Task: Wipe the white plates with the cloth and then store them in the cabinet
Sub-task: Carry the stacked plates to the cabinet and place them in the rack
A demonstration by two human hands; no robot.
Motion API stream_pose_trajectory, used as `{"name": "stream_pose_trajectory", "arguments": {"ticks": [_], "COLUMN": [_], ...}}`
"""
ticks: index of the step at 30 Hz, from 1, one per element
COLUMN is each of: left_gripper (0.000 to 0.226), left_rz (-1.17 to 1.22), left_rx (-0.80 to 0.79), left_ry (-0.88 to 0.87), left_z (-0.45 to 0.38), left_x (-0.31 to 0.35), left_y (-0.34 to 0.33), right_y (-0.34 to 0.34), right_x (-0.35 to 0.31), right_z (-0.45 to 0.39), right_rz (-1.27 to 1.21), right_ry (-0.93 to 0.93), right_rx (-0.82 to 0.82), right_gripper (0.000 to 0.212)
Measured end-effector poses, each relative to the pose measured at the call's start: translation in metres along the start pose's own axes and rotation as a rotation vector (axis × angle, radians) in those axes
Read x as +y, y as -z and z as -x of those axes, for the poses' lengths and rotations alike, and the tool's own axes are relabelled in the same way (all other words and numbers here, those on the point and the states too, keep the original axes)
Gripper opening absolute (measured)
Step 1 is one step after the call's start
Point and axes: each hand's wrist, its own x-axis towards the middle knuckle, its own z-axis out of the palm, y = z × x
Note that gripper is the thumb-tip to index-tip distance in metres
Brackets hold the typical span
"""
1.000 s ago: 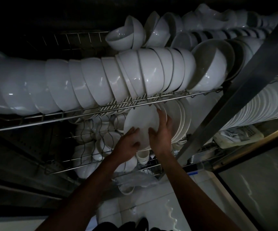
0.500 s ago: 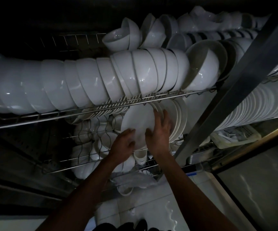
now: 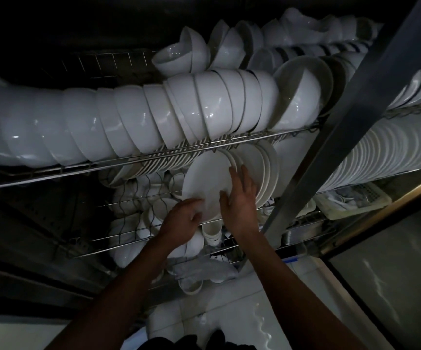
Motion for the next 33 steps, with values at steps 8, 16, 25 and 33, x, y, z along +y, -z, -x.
{"name": "stream_pose_trajectory", "arguments": {"ticks": [8, 16, 25, 33], "left_gripper": [0.038, 0.037, 0.039, 0.035], "left_rz": [-0.078, -0.161, -0.183, -0.218], "left_rx": [-0.073, -0.208, -0.359, -0.507], "left_ry": [-0.072, -0.276, -0.424, -0.662], "left_z": [0.008, 0.034, 0.093, 0.155], "left_x": [0.009, 0.017, 0.036, 0.071], "left_y": [0.018, 0.041, 0.036, 0.030], "right_y": [0.006, 0.022, 0.040, 0.069], "right_x": [-0.012, -0.037, -0.085, -0.131], "right_z": [0.024, 0.081, 0.186, 0.292], "right_rz": [0.049, 0.146, 0.265, 0.294], "right_ry": [-0.048, -0.193, -0.494, -0.673], "right_rx": [0.069, 0.061, 0.020, 0.223], "right_gripper": [0.057, 0.042, 0.029, 0.034]}}
